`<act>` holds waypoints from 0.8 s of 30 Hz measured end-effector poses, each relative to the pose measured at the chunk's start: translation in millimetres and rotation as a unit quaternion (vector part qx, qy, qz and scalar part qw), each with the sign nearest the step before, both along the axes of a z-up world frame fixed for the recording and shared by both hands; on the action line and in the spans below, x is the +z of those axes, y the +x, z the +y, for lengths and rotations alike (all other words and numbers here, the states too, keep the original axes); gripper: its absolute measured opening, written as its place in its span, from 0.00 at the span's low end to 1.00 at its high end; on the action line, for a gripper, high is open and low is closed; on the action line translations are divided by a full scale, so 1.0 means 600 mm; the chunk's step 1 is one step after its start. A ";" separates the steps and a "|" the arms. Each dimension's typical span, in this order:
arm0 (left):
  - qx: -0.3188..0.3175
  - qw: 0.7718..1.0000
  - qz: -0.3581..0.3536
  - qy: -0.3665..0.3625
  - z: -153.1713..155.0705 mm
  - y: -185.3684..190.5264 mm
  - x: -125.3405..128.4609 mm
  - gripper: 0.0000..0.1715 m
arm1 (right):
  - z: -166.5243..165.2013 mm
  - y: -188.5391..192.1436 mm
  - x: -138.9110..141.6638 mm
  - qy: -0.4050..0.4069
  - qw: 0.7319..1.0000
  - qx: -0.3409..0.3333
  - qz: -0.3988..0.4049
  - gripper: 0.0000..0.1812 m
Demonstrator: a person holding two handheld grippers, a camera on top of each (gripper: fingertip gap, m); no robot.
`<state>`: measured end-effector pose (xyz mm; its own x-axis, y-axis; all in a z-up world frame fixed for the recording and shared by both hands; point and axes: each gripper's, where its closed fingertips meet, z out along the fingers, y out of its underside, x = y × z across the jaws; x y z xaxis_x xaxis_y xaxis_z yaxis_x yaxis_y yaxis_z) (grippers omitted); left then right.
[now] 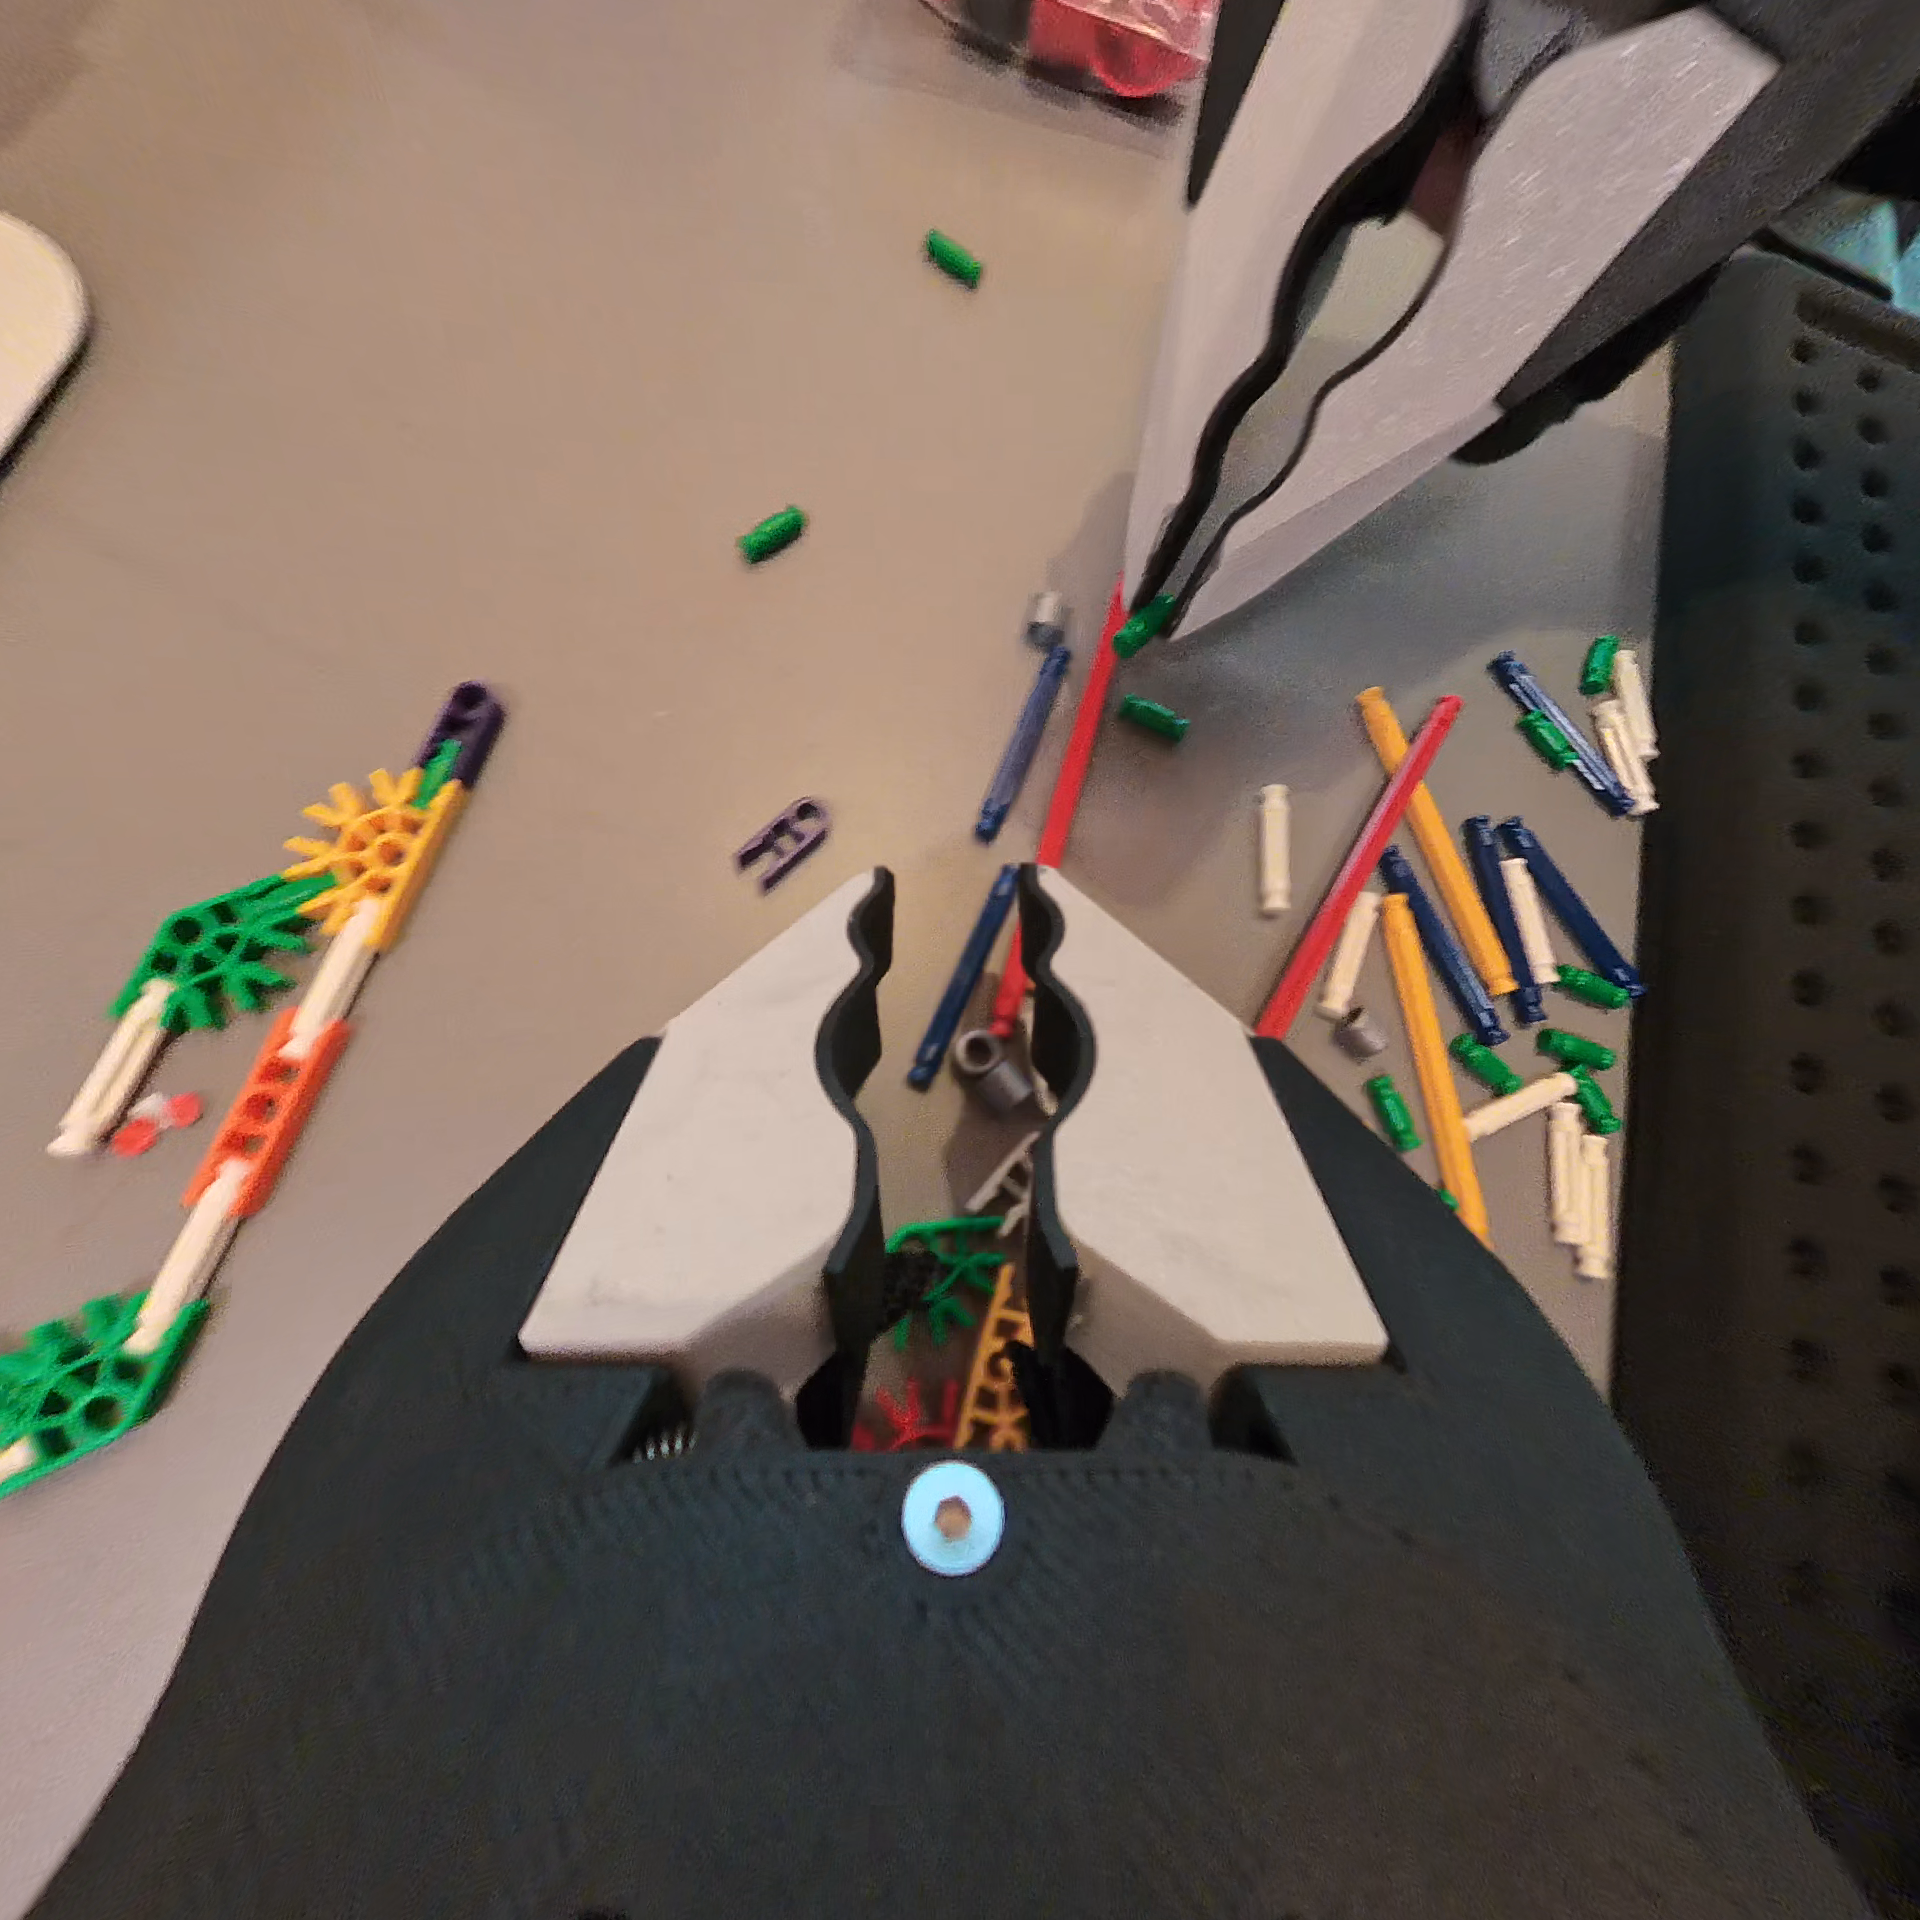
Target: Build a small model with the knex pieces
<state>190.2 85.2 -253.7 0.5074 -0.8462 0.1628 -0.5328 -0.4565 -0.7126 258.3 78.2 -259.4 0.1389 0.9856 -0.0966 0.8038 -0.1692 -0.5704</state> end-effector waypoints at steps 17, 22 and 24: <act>-0.106 0.985 0.068 0.114 0.070 -0.054 -0.016 0.09 | 0.071 -0.150 -0.020 -0.005 0.999 -0.006 -0.042 0.02; -0.148 0.981 0.064 0.103 0.065 -0.040 -0.029 0.09 | 0.073 -0.146 -0.037 -0.005 0.997 -0.008 -0.075 0.02; -0.162 0.979 0.069 0.100 0.064 -0.035 -0.036 0.09 | 0.072 -0.149 -0.038 -0.006 0.997 -0.003 -0.071 0.02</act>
<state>169.4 123.4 -275.1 0.2115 -0.9745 -0.0743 -0.7240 -0.1051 -0.6817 169.1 121.4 -282.1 0.1582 0.9836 -0.0871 0.8756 -0.1805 -0.4480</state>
